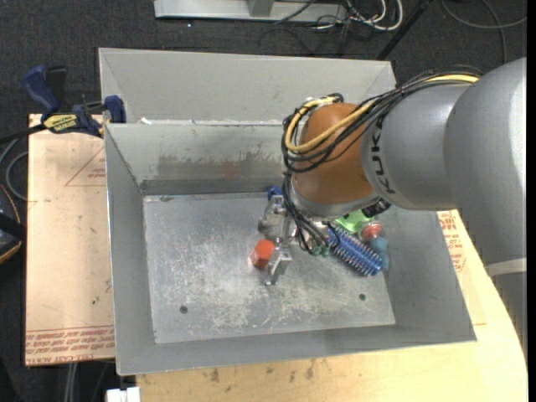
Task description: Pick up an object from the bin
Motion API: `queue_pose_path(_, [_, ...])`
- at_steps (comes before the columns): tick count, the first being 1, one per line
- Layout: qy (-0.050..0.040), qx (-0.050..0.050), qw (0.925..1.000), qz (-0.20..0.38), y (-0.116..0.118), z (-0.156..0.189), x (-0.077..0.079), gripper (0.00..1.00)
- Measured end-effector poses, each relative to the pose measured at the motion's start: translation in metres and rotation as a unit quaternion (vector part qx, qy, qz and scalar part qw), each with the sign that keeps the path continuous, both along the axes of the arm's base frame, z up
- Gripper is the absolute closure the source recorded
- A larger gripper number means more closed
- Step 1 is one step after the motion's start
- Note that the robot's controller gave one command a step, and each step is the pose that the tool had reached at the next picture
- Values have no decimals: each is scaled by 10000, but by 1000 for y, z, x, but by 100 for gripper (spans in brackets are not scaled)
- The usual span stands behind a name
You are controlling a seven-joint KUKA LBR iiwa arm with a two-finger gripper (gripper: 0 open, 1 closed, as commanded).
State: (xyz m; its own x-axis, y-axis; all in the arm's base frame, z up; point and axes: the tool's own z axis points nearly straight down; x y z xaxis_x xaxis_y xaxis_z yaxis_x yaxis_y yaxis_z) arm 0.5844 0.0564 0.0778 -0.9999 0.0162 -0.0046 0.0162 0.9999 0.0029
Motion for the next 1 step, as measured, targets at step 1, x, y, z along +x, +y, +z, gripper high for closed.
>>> queue_pose_path(1, [-42,4,10000,14,3,5,2,100])
